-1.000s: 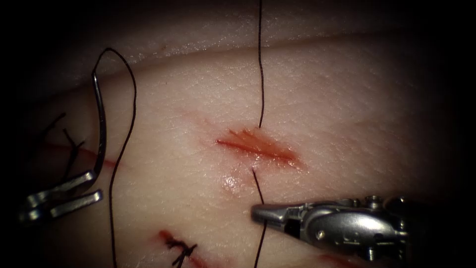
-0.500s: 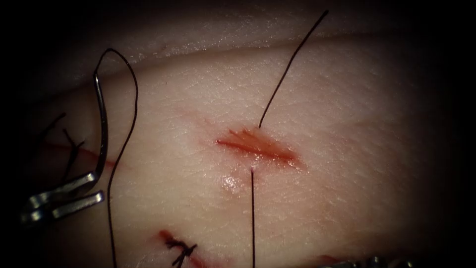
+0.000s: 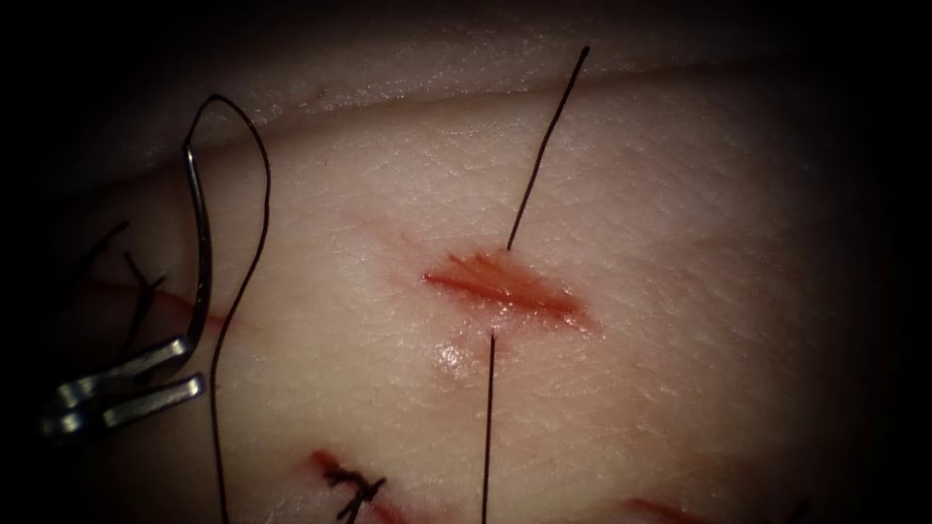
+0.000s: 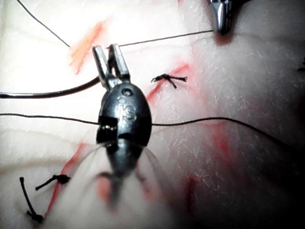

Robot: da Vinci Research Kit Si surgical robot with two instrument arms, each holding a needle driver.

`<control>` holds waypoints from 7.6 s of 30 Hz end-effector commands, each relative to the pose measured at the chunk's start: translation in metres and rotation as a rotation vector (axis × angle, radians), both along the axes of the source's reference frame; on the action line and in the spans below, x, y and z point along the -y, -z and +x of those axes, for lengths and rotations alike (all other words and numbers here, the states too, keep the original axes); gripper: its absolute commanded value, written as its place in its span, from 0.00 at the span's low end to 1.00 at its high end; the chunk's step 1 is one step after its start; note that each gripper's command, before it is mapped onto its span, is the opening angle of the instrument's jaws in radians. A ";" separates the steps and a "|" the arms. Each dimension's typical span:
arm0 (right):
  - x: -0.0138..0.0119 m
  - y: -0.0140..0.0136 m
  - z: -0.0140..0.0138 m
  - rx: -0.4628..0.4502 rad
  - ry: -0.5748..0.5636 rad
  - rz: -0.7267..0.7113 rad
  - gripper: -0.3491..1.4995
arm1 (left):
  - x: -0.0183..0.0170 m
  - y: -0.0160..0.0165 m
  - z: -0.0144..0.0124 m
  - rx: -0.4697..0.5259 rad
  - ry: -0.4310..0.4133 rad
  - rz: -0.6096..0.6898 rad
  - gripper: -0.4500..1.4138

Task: Wound Closure

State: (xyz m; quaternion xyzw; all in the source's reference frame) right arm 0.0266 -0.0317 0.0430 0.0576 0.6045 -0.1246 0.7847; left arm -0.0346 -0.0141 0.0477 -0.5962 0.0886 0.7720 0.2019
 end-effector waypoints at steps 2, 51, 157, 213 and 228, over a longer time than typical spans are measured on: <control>-0.0024 0.0001 -0.0004 -0.004 -0.080 0.002 0.92 | -0.0001 -0.0005 -0.0007 0.002 0.000 -0.001 0.00; -0.0284 -0.0146 -0.0004 0.138 -0.840 0.883 0.11 | 0.0001 -0.0007 -0.0009 -0.001 -0.008 0.006 0.00; -0.0143 -0.0070 -0.0091 0.112 -0.526 0.417 0.86 | 0.0063 -0.0084 -0.0181 -0.154 -0.664 -0.641 0.00; -0.0159 -0.0060 0.0009 0.050 -0.140 -0.291 0.00 | 0.0018 -0.0061 -0.0171 -0.146 -0.590 -0.589 0.84; -0.0197 -0.0098 0.0011 0.069 -0.181 -0.234 0.00 | 0.0010 -0.0044 -0.0172 -0.126 -0.535 -0.648 0.73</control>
